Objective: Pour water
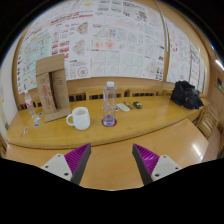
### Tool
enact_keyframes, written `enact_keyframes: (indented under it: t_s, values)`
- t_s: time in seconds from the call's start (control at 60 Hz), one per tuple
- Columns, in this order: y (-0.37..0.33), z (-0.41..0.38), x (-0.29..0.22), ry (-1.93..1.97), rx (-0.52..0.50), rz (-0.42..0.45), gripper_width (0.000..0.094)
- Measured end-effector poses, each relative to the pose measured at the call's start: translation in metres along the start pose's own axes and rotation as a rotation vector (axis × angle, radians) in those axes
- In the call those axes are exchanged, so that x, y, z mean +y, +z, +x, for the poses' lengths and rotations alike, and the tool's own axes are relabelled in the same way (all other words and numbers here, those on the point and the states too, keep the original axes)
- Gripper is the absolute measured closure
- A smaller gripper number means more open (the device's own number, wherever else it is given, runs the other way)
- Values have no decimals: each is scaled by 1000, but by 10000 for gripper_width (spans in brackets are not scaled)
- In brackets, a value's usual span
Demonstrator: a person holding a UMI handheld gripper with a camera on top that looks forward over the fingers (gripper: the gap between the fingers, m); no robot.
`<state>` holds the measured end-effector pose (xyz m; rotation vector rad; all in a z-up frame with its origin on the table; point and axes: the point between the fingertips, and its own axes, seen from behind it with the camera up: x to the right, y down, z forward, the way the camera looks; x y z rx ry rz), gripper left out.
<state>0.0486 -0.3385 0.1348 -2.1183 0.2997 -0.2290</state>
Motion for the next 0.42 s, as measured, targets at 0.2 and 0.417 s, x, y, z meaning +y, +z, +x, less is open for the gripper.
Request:
enact_keyframes:
  t_s: [0.2, 0.417]
  values:
    - [-38, 12, 11, 37, 28, 1, 87]
    - [-51, 13, 0, 39, 30, 24, 84]
